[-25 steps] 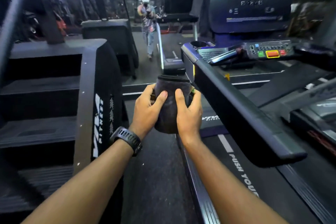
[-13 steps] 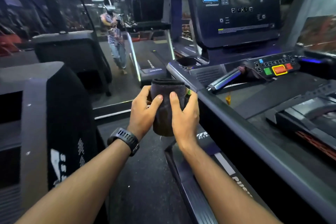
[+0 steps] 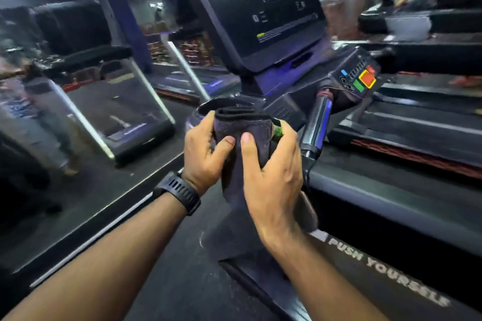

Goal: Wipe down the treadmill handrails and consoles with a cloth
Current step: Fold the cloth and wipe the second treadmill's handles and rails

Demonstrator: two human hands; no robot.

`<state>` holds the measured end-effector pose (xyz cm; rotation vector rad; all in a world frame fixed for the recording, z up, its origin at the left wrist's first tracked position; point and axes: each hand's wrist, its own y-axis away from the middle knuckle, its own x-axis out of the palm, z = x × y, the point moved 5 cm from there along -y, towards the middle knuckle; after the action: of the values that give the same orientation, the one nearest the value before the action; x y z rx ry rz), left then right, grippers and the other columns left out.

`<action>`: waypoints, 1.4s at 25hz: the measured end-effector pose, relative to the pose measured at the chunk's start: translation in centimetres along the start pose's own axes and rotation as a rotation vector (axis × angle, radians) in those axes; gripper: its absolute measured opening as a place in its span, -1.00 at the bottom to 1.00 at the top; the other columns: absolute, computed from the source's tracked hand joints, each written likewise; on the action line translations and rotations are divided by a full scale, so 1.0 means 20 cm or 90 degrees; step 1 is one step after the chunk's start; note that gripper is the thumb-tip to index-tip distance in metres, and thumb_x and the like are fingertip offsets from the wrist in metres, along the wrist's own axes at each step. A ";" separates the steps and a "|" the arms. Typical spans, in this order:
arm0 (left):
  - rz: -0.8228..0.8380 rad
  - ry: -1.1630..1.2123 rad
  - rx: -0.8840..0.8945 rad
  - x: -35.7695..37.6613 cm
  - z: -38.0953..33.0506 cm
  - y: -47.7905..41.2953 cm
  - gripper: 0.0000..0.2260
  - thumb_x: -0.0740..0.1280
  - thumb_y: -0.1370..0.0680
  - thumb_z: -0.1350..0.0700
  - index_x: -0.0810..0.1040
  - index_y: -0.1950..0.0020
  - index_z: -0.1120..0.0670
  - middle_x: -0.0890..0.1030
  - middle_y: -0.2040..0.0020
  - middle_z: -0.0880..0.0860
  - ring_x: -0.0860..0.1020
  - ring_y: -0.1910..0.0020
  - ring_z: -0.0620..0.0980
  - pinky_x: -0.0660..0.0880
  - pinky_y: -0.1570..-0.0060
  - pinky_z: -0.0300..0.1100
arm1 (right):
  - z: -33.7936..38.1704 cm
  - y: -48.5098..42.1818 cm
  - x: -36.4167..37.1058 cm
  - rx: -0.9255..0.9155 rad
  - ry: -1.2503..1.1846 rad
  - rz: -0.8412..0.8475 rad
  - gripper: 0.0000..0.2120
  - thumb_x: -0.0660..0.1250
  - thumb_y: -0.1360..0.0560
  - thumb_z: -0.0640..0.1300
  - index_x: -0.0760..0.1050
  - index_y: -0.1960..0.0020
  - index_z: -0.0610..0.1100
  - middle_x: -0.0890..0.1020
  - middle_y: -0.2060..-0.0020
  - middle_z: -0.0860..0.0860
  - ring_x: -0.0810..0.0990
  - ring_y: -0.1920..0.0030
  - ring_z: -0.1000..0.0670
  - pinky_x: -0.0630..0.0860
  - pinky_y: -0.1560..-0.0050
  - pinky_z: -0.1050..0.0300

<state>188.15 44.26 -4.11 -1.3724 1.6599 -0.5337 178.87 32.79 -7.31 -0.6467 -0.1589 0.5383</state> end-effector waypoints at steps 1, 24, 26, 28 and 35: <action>0.034 0.031 0.026 0.01 0.04 -0.06 -0.69 0.26 -0.44 0.01 0.54 -0.04 0.21 0.64 0.16 0.11 0.57 0.22 0.06 0.51 0.19 0.14 | 0.00 -0.01 0.03 0.000 0.026 -0.034 -0.53 0.30 -0.54 0.12 0.43 -0.32 -0.17 0.60 -0.14 -0.05 0.50 -0.14 -0.03 0.37 -0.14 0.17; 0.510 0.468 0.235 0.23 0.41 -0.45 -0.75 0.34 -0.51 -0.03 0.54 0.06 0.17 0.61 0.26 0.07 0.53 0.26 0.11 0.47 0.21 0.05 | -0.01 0.14 0.52 0.066 0.215 -0.671 -0.47 0.32 -0.52 0.15 0.38 -0.39 -0.08 0.57 -0.23 0.02 0.53 -0.26 -0.02 0.46 -0.29 -0.10; 0.546 0.462 0.259 0.22 0.43 -0.46 -0.79 0.37 -0.50 -0.01 0.56 0.06 0.15 0.63 0.26 0.06 0.55 0.27 0.08 0.48 0.21 0.01 | 0.01 0.19 0.58 0.068 0.232 -0.729 -0.46 0.33 -0.53 0.10 0.33 -0.44 -0.08 0.50 -0.28 0.04 0.47 -0.30 0.04 0.40 -0.34 -0.04; 0.582 0.468 0.286 0.19 0.44 -0.45 -0.81 0.38 -0.49 -0.01 0.58 0.05 0.11 0.65 0.26 0.05 0.57 0.27 0.07 0.49 0.20 -0.01 | 0.03 0.25 0.66 0.055 0.267 -0.784 -0.44 0.31 -0.54 0.06 0.30 -0.48 -0.10 0.43 -0.33 0.06 0.40 -0.36 0.07 0.34 -0.40 0.00; 0.697 0.455 0.417 0.10 0.55 -0.41 -0.80 0.40 -0.53 -0.06 0.57 0.10 0.07 0.58 0.33 0.01 0.41 0.39 -0.17 0.35 0.33 -0.31 | -0.07 0.41 1.10 0.109 0.329 -0.790 -0.36 0.20 -0.51 0.27 0.27 -0.54 0.09 -0.01 -0.62 -0.03 0.02 -0.60 0.04 0.14 -0.55 -0.12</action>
<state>201.95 42.26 -4.07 0.3206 2.1800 -0.8124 194.52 49.01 -13.86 -0.3942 -0.0037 -0.8021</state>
